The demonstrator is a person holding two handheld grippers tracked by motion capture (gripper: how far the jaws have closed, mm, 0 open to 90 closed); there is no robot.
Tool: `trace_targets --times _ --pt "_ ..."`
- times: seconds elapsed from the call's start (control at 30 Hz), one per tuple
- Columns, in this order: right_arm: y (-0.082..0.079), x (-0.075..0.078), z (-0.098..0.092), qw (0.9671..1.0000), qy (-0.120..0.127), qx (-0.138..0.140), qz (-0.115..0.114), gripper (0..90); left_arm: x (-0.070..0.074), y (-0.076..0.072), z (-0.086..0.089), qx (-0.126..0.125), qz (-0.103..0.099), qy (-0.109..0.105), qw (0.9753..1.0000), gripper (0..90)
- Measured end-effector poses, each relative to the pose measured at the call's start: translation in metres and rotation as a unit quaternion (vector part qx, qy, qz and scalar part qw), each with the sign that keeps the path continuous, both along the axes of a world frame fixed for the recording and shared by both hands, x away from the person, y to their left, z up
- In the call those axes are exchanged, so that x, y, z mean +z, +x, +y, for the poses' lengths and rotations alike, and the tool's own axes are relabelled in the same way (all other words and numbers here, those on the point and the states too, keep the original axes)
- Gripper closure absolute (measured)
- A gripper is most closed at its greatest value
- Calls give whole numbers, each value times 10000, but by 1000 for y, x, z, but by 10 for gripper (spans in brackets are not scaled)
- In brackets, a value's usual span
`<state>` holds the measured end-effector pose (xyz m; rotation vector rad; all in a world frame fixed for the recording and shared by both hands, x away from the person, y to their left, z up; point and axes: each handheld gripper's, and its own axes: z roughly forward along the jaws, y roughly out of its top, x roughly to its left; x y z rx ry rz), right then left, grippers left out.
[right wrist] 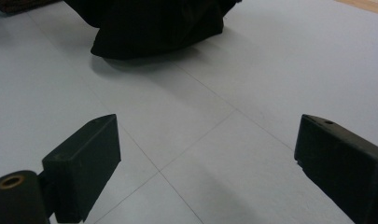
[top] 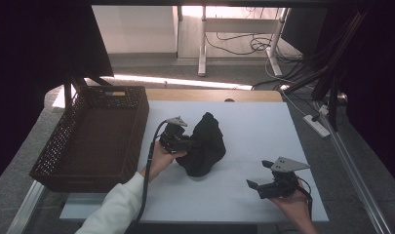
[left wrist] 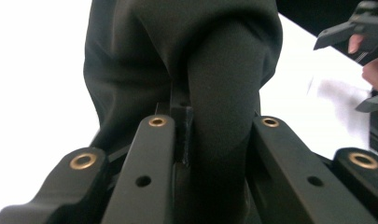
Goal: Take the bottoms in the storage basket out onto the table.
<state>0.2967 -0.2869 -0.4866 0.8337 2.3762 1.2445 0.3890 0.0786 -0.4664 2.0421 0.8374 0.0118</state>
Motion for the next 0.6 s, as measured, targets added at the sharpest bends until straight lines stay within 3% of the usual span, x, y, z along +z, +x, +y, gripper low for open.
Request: trace_targets --times 0.23,0.6 --pt "0 0 0 10000 4 3 -2 72 -12 4 -16 -62 46 336 9994 764" --pt "0 0 -1 10000 14 6 6 72 -28 15 -29 -90 244 476 9985 761"
